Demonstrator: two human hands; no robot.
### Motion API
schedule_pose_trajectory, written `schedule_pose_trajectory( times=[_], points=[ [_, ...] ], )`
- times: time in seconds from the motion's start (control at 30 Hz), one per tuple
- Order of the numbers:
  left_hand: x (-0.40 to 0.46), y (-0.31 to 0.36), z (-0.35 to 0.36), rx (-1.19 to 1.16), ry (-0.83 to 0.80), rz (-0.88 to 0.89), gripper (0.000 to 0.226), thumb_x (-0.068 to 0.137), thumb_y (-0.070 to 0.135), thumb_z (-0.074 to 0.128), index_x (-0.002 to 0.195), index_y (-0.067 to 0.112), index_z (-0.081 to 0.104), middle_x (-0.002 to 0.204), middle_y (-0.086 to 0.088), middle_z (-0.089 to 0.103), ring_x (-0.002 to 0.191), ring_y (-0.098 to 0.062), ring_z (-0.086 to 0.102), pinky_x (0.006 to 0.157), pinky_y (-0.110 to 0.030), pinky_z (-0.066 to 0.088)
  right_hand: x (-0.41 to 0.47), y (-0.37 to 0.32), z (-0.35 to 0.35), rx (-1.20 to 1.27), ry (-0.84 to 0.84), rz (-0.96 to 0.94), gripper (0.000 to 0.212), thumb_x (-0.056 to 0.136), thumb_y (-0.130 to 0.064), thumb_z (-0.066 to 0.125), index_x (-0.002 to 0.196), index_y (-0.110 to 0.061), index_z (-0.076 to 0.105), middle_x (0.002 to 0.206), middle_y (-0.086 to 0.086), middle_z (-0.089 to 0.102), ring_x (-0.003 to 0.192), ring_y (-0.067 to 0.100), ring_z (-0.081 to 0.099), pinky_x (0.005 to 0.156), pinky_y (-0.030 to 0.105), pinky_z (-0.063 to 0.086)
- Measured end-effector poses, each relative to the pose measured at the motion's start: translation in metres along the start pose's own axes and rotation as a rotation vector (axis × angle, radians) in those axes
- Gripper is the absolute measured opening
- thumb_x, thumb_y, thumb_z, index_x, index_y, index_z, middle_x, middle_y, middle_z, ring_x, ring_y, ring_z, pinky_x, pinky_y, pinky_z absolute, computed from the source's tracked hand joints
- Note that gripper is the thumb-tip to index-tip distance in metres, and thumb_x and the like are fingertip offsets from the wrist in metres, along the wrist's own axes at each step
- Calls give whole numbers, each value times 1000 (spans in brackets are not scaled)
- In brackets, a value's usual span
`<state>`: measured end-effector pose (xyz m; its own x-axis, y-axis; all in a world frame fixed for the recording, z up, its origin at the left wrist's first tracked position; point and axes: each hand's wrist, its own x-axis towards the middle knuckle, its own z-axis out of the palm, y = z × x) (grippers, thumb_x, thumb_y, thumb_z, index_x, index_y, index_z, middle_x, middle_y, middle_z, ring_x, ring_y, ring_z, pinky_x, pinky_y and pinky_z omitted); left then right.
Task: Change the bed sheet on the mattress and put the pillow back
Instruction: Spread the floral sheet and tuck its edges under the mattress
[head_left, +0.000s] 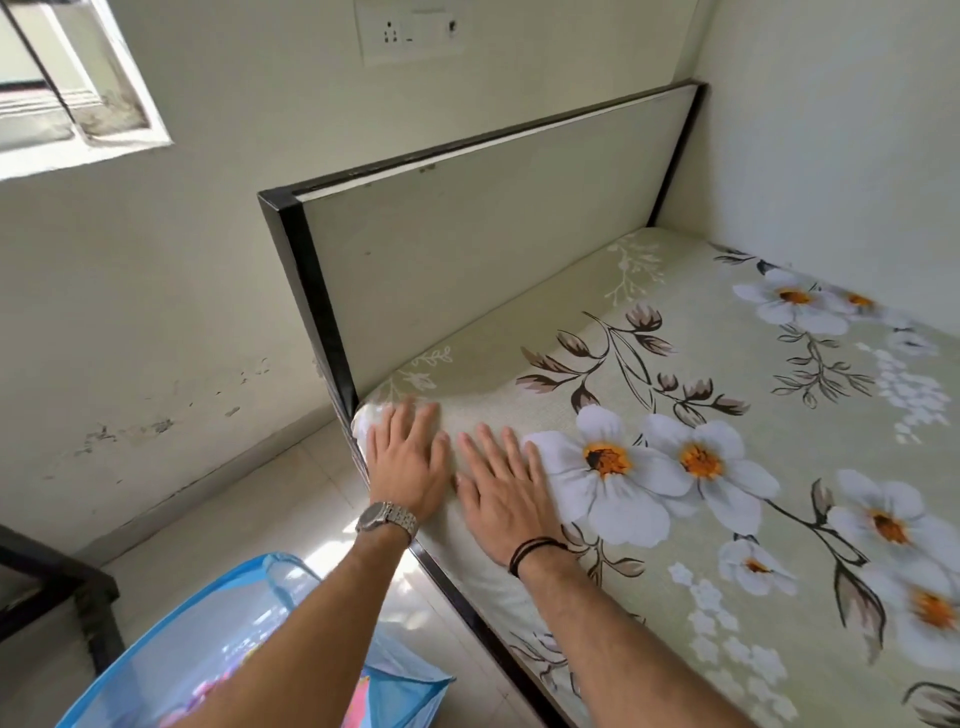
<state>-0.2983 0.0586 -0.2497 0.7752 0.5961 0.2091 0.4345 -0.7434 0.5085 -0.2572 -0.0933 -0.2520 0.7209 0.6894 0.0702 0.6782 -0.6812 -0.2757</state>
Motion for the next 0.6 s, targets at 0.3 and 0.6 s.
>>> schedule_pose_trajectory(
  times=[0.3,0.6],
  points=[
    [0,-15,7,-117,-97,-199,63,98,56,31,159,40,23,171,-1,-7,156,-32,-13,126,-54,2,9,12,-35,581,-228,73,52,100,-50,44,152,-47,39,168,-15,18,157,11,4,127,44,-2],
    [-17,73,5,207,-257,145,57,102,34,41,157,26,31,169,-8,14,155,-31,17,124,-51,21,-95,127,-70,48,5,340,62,105,-55,29,162,-36,16,172,-7,2,159,25,-1,128,51,4]
  ],
)
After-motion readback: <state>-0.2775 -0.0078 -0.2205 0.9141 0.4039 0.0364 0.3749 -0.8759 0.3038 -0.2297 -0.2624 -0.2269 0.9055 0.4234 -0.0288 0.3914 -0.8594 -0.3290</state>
